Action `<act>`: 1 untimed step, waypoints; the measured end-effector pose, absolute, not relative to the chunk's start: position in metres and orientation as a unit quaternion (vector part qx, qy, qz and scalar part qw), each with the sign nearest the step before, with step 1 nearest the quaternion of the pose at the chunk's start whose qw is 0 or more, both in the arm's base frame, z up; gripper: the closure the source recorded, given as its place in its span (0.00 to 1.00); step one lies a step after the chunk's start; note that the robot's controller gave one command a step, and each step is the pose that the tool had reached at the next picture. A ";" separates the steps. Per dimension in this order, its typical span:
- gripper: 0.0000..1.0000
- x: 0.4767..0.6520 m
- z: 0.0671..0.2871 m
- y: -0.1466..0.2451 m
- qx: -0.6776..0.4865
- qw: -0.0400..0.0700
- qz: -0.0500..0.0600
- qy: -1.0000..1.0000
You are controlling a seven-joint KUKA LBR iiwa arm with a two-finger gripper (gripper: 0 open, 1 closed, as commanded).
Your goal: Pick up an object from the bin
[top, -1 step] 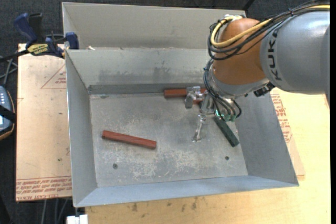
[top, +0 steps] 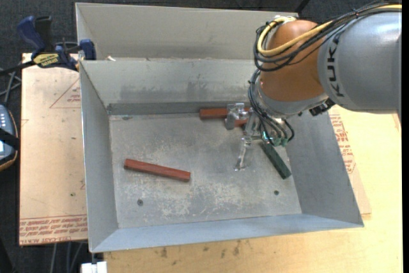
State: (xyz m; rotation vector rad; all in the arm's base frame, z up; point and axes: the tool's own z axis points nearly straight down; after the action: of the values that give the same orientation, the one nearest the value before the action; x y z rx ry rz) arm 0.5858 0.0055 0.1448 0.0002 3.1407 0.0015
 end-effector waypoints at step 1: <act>0.00 0.590 0.095 0.043 -0.019 0.004 0.000 1.000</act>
Offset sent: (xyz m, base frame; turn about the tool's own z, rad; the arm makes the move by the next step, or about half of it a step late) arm -0.0208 0.0616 -0.0404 0.0046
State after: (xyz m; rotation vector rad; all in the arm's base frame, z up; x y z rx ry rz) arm 0.5901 0.0427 0.0951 -0.0598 3.1321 0.0003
